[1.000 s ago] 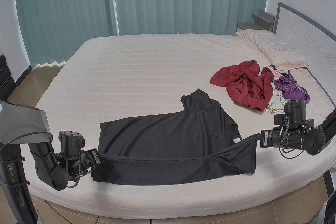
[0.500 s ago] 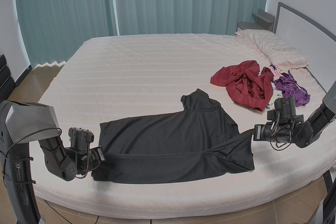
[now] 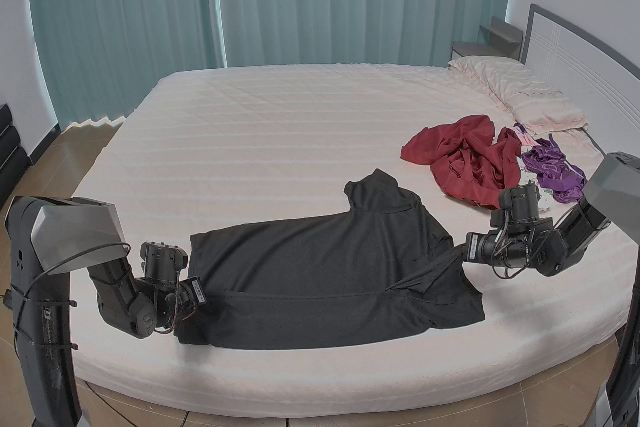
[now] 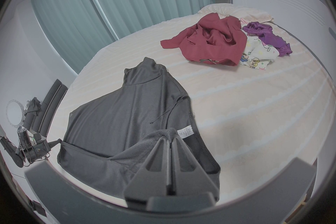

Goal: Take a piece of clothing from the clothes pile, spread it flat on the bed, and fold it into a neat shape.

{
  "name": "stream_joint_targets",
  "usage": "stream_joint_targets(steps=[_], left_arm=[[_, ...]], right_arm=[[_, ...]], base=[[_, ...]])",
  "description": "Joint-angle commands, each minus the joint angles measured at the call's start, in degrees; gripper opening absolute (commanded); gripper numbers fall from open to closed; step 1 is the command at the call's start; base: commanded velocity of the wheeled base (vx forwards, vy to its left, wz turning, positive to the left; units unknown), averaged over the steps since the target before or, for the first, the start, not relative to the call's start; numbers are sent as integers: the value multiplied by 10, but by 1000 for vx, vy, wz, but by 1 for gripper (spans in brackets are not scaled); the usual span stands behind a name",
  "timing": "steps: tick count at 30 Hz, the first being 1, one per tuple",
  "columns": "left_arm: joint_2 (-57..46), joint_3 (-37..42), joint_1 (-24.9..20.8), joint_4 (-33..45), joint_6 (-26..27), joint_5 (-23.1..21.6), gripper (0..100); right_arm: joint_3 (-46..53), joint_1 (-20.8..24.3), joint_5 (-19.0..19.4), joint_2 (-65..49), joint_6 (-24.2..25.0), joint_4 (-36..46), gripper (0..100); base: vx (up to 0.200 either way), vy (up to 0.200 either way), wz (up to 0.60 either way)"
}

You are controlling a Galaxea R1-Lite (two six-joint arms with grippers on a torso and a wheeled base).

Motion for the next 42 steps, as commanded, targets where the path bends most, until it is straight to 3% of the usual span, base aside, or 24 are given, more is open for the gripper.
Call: stream_joint_targets(steps=[1, 13, 14, 19, 22, 26, 27, 30, 33, 34, 37, 42], left_arm=[[26, -19, 10, 0, 0, 0, 0], [43, -36, 18, 1, -5, 0, 0], [46, -38, 17, 1, -5, -1, 100], [47, -39, 17, 0, -5, -2, 100], [43, -33, 21, 0, -6, -2, 100], [19, -14, 29, 0, -26, -3, 100], [-9, 3, 34, 0, -43, -10, 100], [-48, 49, 36, 0, -72, -46, 100], [-69, 80, 36, 0, -98, -75, 100], [-86, 106, 36, -2, -131, -106, 100], [-92, 132, 36, -8, -173, -136, 100], [-69, 146, 35, -34, -180, -138, 100]], right_arm=[[-18, 0, 0, 35, 1, -1, 0], [-49, 5, 0, 68, 39, -3, 0], [-52, 7, 0, 76, 43, -3, 100], [-52, 8, 5, 76, 64, -3, 100], [-55, 4, 5, 69, 103, -7, 100], [-56, 8, 5, 58, 170, -7, 100], [-56, 12, 5, 54, 215, -6, 100], [-63, 35, 2, 64, 275, 1, 100], [-65, 47, 0, 81, 292, -3, 100], [-77, 57, -4, 97, 298, -4, 100], [-108, 69, -22, 118, 301, 2, 100], [-164, 77, -57, 152, 297, 3, 100]], base=[[0, 0, 0], [0, 0, 0], [0, 0, 0], [0, 0, 0], [0, 0, 0], [0, 0, 0], [0, 0, 0], [0, 0, 0], [0, 0, 0], [0, 0, 0], [0, 0, 0], [0, 0, 0]])
